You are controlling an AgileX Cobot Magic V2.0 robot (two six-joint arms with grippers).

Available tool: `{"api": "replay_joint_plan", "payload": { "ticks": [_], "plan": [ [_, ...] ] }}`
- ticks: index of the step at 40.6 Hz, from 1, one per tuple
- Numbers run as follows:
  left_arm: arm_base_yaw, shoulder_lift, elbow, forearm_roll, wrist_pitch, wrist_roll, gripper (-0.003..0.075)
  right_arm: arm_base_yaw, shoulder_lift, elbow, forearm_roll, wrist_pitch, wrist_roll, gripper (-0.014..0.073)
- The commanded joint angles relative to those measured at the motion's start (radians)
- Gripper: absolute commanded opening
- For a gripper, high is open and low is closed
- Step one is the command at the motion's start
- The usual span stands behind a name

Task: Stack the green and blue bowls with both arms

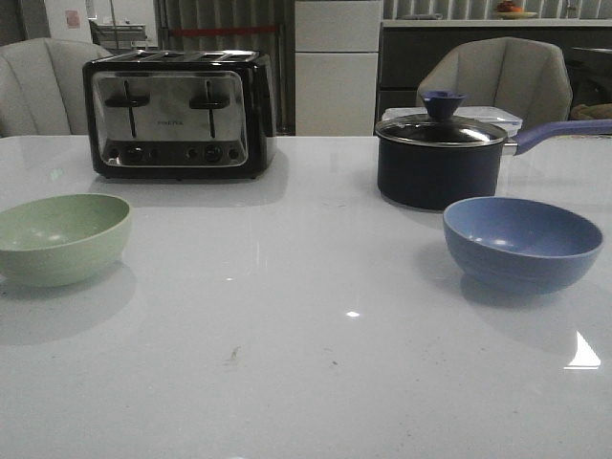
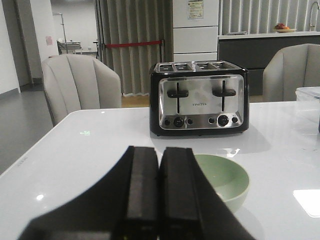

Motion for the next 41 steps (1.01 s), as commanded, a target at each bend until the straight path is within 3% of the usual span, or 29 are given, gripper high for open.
{"api": "replay_joint_plan", "payload": {
  "ticks": [1, 34, 41],
  "plan": [
    [-0.007, -0.02, 0.005, -0.008, -0.085, -0.01, 0.0093, -0.004, -0.019, -0.005, -0.006, -0.086, -0.001, 0.0059],
    [-0.007, -0.02, 0.005, -0.008, -0.087, -0.01, 0.0093, -0.004, -0.019, -0.006, -0.006, -0.098, -0.001, 0.0059],
    [-0.007, -0.02, -0.023, -0.01, -0.179, -0.01, 0.0093, -0.004, -0.018, -0.075, -0.006, -0.075, -0.001, 0.0059]
  ]
}}
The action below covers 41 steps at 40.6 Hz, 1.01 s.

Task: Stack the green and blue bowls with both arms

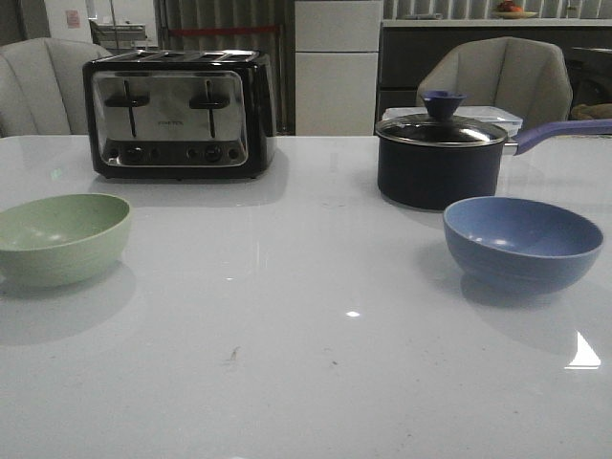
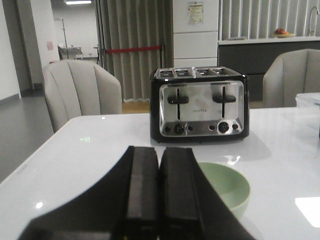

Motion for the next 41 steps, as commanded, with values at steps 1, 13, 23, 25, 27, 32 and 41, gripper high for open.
{"api": "replay_joint_plan", "payload": {
  "ticks": [1, 13, 23, 25, 27, 32, 41],
  "plan": [
    [-0.007, -0.02, -0.044, -0.01, -0.127, -0.01, 0.0093, -0.004, -0.018, -0.084, -0.006, -0.081, -0.001, 0.0059],
    [-0.007, 0.054, -0.36, -0.01, 0.052, -0.01, 0.0093, -0.004, 0.052, -0.367, -0.006, 0.044, -0.001, 0.0059],
    [-0.007, 0.289, -0.611, -0.01, 0.346, -0.01, 0.0093, -0.004, 0.31, -0.602, -0.006, 0.301, -0.001, 0.0059],
    [-0.007, 0.325, -0.614, -0.01, 0.381, -0.01, 0.0093, -0.004, 0.35, -0.608, -0.006, 0.333, -0.001, 0.0059],
    [-0.007, 0.354, -0.614, -0.01, 0.42, -0.01, 0.0093, -0.004, 0.394, -0.608, -0.006, 0.368, -0.001, 0.0059],
    [-0.007, 0.428, -0.614, -0.01, 0.526, -0.01, 0.0093, -0.004, 0.49, -0.608, -0.006, 0.459, -0.001, 0.0059],
    [-0.007, 0.513, -0.612, -0.01, 0.634, -0.01, 0.0093, -0.004, 0.645, -0.604, -0.006, 0.551, -0.001, 0.0059]
  ]
}}
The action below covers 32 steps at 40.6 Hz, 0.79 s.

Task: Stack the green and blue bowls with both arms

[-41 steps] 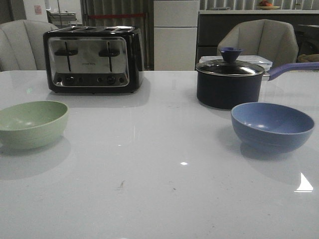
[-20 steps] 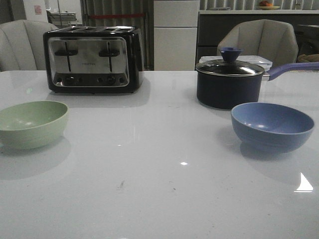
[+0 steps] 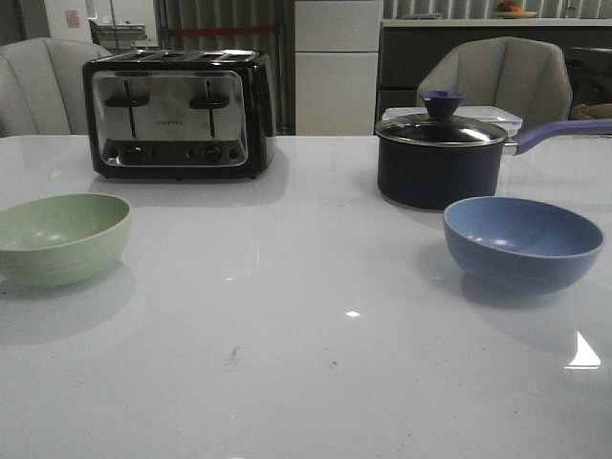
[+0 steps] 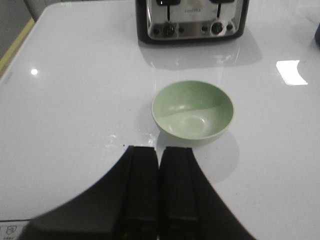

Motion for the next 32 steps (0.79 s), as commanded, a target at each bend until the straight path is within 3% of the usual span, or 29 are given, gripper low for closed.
{"api": "replay_joint_plan", "payload": {
  "ticks": [1, 8, 11, 14, 16, 18, 32],
  "plan": [
    [-0.007, 0.033, -0.035, -0.01, -0.052, -0.01, 0.0093, -0.004, 0.052, -0.031, -0.006, -0.044, -0.003, 0.0059],
    [-0.007, 0.054, -0.035, -0.01, -0.052, -0.01, 0.0104, -0.004, 0.123, -0.031, -0.006, -0.034, -0.003, 0.0106],
    [-0.007, 0.054, -0.035, -0.01, -0.052, -0.01, 0.0173, -0.004, 0.148, -0.032, -0.006, -0.034, -0.003, 0.0253],
    [-0.007, 0.054, -0.035, -0.01, -0.054, -0.01, 0.0297, -0.004, 0.171, -0.035, -0.006, -0.044, -0.003, 0.0418],
    [-0.007, 0.054, -0.035, -0.01, -0.056, -0.01, 0.0392, -0.004, 0.192, -0.043, -0.006, -0.046, -0.003, 0.0507],
    [-0.007, 0.054, -0.035, -0.01, -0.058, -0.01, 0.0439, -0.004, 0.212, -0.056, -0.005, -0.043, -0.003, 0.0563],
    [-0.007, 0.054, -0.035, -0.01, -0.058, -0.01, 0.0456, -0.004, 0.492, -0.276, 0.03, -0.037, -0.003, 0.0582]
  ]
}}
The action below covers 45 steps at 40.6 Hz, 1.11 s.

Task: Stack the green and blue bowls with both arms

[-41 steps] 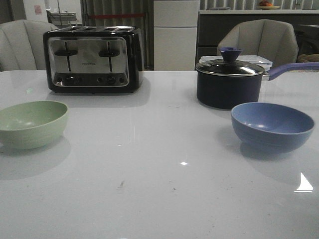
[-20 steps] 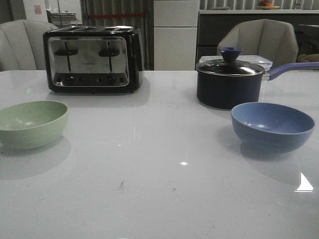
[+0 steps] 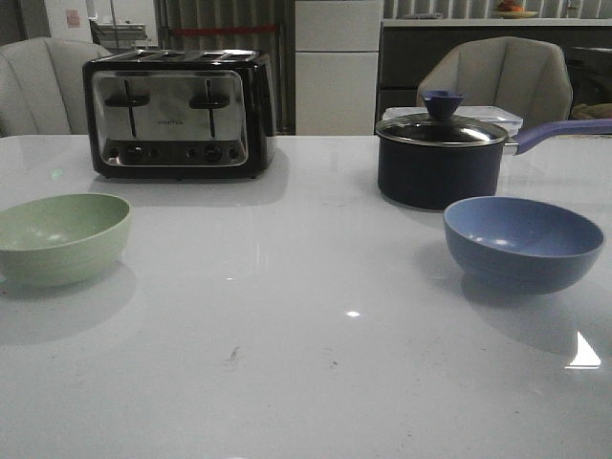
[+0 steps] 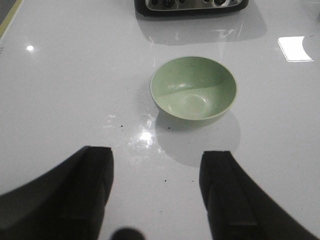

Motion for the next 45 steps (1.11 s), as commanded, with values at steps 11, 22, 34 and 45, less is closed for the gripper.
{"api": "replay_joint_plan", "payload": {
  "ticks": [11, 22, 34, 45],
  "plan": [
    [-0.007, 0.01, -0.035, -0.01, -0.081, -0.01, 0.0456, -0.004, 0.394, -0.32, 0.017, -0.005, -0.003, 0.0582],
    [-0.007, 0.01, -0.035, -0.01, -0.081, -0.01, 0.0456, -0.004, 0.643, -0.485, 0.017, 0.014, -0.003, 0.0582],
    [-0.007, 0.01, -0.035, -0.01, -0.081, -0.01, 0.0456, -0.004, 0.786, -0.556, 0.017, -0.016, -0.003, 0.0582],
    [-0.007, 0.01, -0.035, -0.01, -0.083, -0.01, 0.0456, -0.004, 0.814, -0.567, 0.017, -0.017, -0.004, 0.0371]
  ]
}}
